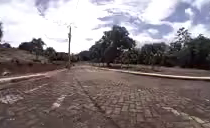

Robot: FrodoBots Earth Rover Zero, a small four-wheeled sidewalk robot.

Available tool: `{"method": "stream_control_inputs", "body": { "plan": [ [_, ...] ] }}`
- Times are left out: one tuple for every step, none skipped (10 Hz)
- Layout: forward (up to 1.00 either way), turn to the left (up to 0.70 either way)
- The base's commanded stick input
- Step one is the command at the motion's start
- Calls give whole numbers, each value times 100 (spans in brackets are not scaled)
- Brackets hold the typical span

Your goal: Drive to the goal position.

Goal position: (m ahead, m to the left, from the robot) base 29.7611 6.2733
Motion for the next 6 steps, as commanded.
{"method": "stream_control_inputs", "body": {
  "plan": [
    [100,0],
    [100,0],
    [100,0],
    [100,0],
    [100,0],
    [100,0]
  ]
}}
